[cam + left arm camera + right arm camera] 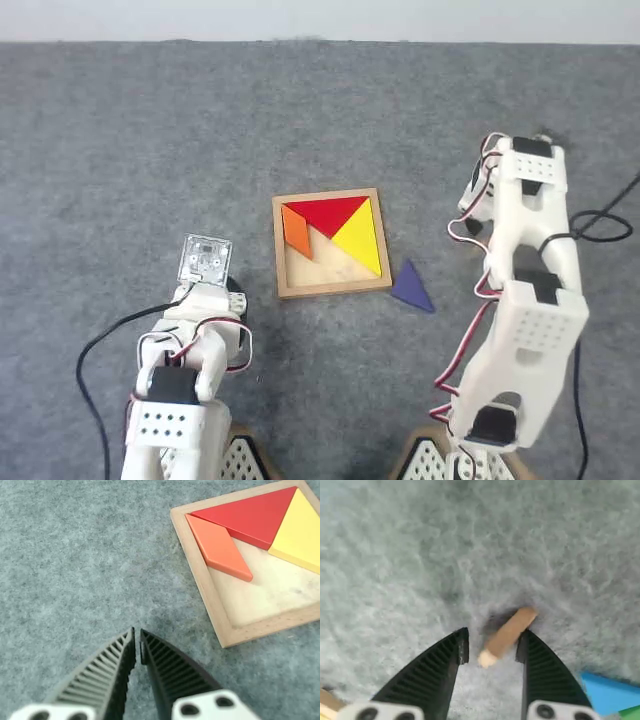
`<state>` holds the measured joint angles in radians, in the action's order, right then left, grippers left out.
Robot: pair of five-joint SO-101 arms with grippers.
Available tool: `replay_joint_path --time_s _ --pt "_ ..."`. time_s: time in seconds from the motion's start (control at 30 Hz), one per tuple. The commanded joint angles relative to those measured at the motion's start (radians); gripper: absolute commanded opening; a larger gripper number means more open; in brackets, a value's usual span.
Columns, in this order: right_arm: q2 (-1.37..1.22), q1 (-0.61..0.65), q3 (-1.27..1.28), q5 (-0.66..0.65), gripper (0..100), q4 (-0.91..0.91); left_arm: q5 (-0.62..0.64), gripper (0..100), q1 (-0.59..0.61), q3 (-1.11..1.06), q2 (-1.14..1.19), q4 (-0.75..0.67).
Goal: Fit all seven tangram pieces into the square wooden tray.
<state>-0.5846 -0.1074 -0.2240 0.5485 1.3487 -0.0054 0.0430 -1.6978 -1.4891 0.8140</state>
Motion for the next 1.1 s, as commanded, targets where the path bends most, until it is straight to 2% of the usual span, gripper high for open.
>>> replay_joint_path --time_s 0.0,0.23,0.47,0.67,1.07 --pt "-0.013 0.012 -0.052 0.018 17.0 0.005 0.006 2 0.005 0.008 -0.012 0.002" --pt "-0.024 0.012 -0.048 0.017 16.0 0.007 0.006 2 0.005 0.008 -0.012 0.002" --pt "-0.019 0.019 -0.049 -0.063 1.1 0.004 0.006 2 0.005 0.008 -0.012 0.002" --pt "0.005 0.015 -0.051 -0.061 0.6 0.012 0.006 2 0.005 0.008 -0.012 0.002" --pt "0.22 0.005 -0.003 -0.061 0.6 0.064 0.006 2 0.005 0.008 -0.012 0.002"
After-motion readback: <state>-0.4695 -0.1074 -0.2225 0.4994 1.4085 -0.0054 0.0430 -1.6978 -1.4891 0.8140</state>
